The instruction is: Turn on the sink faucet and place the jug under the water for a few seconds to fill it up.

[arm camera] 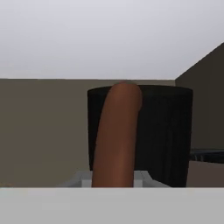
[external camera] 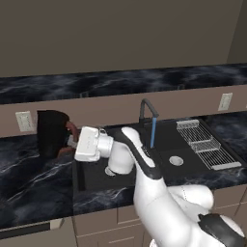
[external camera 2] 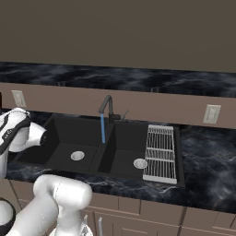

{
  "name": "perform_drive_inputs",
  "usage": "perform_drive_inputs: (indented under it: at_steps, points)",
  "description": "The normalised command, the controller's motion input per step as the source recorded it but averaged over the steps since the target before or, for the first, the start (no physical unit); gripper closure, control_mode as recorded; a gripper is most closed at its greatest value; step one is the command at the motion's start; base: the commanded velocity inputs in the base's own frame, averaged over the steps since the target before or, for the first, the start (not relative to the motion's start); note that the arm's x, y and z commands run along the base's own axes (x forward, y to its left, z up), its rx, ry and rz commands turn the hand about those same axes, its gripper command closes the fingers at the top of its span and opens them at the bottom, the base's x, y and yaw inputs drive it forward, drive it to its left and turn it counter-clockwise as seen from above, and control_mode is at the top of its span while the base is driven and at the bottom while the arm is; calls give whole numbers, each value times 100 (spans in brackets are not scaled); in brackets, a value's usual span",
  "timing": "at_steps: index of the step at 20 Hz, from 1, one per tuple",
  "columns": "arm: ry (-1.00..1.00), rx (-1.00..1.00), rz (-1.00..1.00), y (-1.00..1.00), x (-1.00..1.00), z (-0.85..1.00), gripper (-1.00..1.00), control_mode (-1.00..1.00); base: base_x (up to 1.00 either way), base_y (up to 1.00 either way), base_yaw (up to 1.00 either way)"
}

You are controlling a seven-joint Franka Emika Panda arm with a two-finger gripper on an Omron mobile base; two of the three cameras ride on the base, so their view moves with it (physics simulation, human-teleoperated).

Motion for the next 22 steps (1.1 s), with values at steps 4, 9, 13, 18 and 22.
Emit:
perform_drive_inputs:
  at_steps: [4, 9, 13, 18, 22]
  points:
    - [0, 2, -7, -99, -17, 86, 100, -100, 0, 0, 0]
    - [4, 0, -9, -96, -10, 53, 100, -100, 0, 0, 0]
    - [5, -11, -11, -94, -8, 4, 100, -100, 0, 0, 0]
    - [8, -20, -8, -90, -2, 0, 100, -100, 0, 0, 0]
    - [13, -20, -3, -99, 0, 0, 100, -100, 0, 0, 0]
